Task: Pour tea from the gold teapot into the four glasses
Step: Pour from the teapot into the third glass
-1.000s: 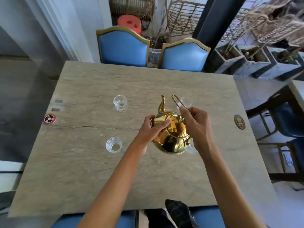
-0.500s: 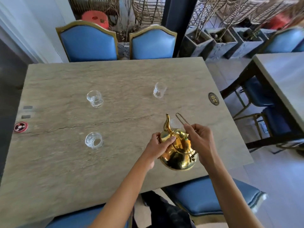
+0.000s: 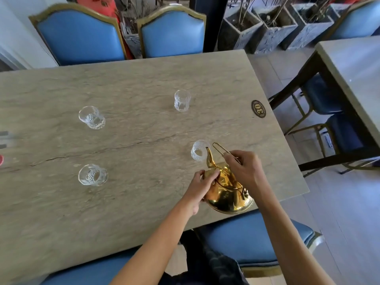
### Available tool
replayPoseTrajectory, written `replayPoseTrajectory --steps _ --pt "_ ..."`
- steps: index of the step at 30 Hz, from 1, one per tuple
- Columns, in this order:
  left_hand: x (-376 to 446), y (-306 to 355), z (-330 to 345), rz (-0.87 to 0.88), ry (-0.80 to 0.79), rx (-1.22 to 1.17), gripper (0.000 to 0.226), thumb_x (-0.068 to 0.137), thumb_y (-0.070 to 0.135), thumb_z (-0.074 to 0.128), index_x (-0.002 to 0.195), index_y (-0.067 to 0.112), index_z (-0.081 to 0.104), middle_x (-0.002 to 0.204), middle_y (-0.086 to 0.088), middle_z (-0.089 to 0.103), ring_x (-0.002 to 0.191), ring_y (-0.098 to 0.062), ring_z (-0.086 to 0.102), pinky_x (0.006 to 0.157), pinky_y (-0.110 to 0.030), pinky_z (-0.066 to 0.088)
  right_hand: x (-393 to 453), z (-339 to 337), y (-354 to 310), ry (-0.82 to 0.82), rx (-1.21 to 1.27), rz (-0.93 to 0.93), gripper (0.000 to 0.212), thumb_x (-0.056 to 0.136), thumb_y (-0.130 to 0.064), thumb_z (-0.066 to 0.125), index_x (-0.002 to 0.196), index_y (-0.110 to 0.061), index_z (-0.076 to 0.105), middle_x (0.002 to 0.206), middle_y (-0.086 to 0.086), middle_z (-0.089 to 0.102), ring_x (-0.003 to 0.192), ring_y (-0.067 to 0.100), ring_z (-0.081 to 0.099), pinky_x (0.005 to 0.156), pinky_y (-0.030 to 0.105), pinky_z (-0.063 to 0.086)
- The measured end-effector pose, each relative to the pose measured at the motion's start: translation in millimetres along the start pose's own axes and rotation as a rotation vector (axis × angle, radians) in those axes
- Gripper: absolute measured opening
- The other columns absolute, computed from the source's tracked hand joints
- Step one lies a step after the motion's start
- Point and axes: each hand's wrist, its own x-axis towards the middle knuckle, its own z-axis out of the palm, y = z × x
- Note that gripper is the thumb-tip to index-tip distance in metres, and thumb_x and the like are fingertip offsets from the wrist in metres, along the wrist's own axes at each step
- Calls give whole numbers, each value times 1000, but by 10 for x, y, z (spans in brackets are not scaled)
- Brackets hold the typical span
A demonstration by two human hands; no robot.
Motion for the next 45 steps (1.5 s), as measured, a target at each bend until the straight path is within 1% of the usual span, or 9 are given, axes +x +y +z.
replayPoseTrajectory --steps 4,8,11,17,25,28,33,36,45 --pt "115 -61 90 -46 -3 -34 82 83 70 75 149 28 50 133 -2 69 119 -22 66 100 -48 54 160 0 55 -4 -97 -32 40 96 -27 58 90 11 70 58 13 54 53 16 44 54 33 37" --pt "117 -36 132 -88 2 -67 70 88 67 71 143 26 54 128 -2 71 112 -20 68 82 -39 53 302 -1 84 -33 -168 -37 44 97 -31 58 91 10 72 59 16 59 54 18 46 54 37 40" --pt "146 -41 156 -109 9 -72 69 89 68 69 142 27 55 130 -3 70 112 -20 67 85 -41 51 386 14 87 -32 -205 -32 44 97 -34 58 95 7 74 73 26 69 57 21 52 60 47 52" --pt "202 -72 182 -126 27 -72 77 82 78 68 140 27 61 129 -2 73 116 -23 69 80 -40 51 486 40 86 -52 -212 19 41 98 -32 61 86 4 76 59 8 52 54 20 45 57 35 39" --pt "249 -86 169 -137 18 -36 71 87 75 65 139 26 61 129 -4 73 118 -25 68 107 -55 50 504 52 59 -32 -224 34 43 98 -32 61 93 8 75 59 10 54 53 20 46 56 34 37" --pt "229 -68 167 -138 9 -36 69 89 74 64 139 26 61 128 -4 72 117 -25 68 106 -54 51 485 39 38 -31 -218 34 41 98 -31 62 90 7 76 60 18 60 53 20 48 56 34 39" --pt "179 -45 162 -141 7 -43 66 92 72 62 139 26 59 128 -4 71 113 -24 67 89 -45 53 473 48 5 -38 -231 46 34 99 -27 62 92 1 79 60 10 61 51 19 50 55 34 40" --pt "164 -37 157 -141 4 -49 65 92 72 61 137 26 61 126 -4 72 112 -24 68 82 -41 52 462 51 -12 -39 -242 42 33 99 -27 63 94 1 80 66 21 69 51 18 51 54 33 40" --pt "158 -40 172 -148 7 -48 67 92 72 61 139 25 58 126 -4 71 113 -24 67 90 -45 51 464 44 -31 -50 -259 46 34 99 -27 61 95 1 79 74 25 72 53 19 51 56 33 40"
